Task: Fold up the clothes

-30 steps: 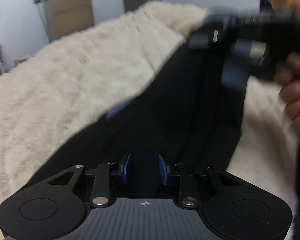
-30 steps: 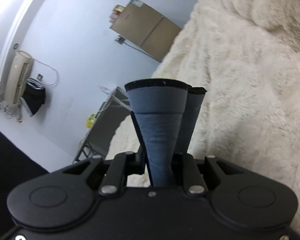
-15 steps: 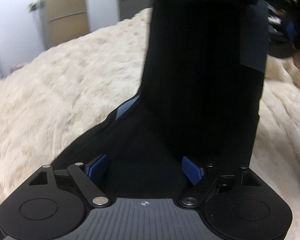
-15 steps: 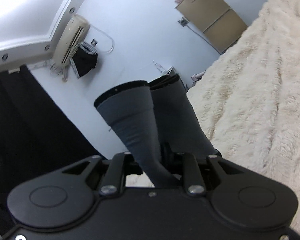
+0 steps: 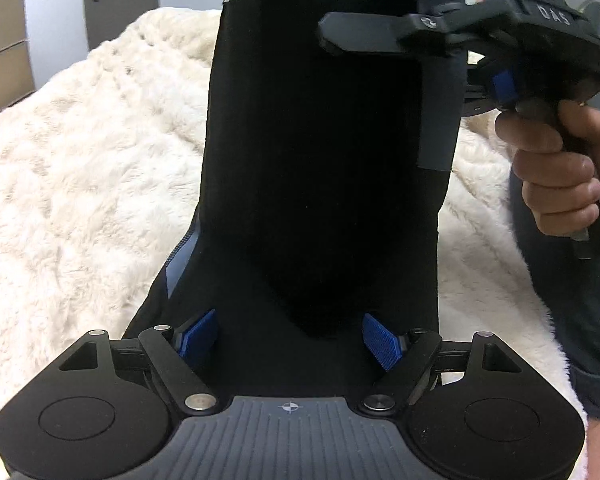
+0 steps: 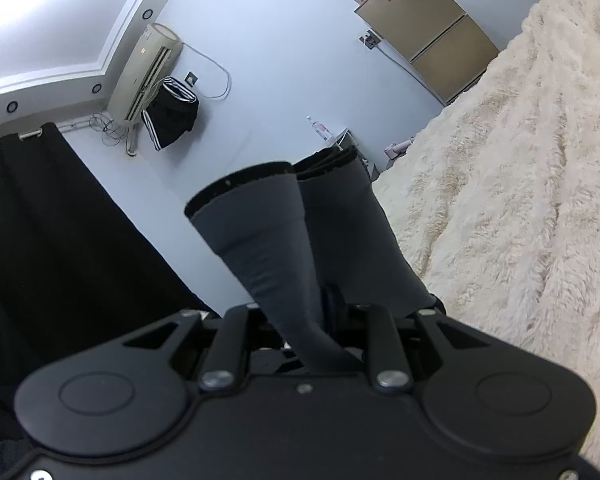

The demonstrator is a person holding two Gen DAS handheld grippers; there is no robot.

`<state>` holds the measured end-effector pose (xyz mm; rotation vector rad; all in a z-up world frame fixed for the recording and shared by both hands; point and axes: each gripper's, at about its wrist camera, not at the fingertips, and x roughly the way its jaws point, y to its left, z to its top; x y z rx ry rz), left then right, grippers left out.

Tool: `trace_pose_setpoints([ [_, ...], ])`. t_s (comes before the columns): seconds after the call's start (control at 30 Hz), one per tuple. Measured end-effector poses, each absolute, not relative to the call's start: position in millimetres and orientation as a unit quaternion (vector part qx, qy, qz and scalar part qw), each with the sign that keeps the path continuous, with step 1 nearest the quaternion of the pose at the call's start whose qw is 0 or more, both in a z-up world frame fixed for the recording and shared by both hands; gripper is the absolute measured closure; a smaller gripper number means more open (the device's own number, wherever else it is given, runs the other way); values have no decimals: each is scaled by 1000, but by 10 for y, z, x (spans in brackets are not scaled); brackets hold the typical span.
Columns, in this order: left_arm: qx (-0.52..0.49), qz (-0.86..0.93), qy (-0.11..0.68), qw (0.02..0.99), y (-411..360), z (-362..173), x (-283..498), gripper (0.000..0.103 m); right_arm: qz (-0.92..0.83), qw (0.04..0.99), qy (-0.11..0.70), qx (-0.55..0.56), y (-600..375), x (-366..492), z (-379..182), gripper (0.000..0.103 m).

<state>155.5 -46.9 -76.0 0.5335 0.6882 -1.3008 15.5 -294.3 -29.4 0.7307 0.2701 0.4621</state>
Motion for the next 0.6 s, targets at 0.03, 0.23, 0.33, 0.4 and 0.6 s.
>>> trace_pose_setpoints([
  [0.03, 252, -586, 316, 702, -517, -816, 1564, 26, 225, 901, 129, 348, -2933, 147, -289, 83],
  [0.23, 294, -560, 284, 721, -575, -818, 1452, 2, 241, 913, 126, 303, -2803, 92, -207, 83],
  [0.33, 256, -538, 275, 754, -289, -574, 1350, 2, 246, 922, 123, 273, -2682, 38, -127, 83],
  [0.4, 194, -506, 233, 807, 154, -324, 1170, 2, 252, 930, 126, 236, -2502, 29, -36, 83],
  [0.6, -82, -313, 208, 923, 1872, 60, 482, 0, 255, 946, 159, 119, -1501, 121, 121, 72],
])
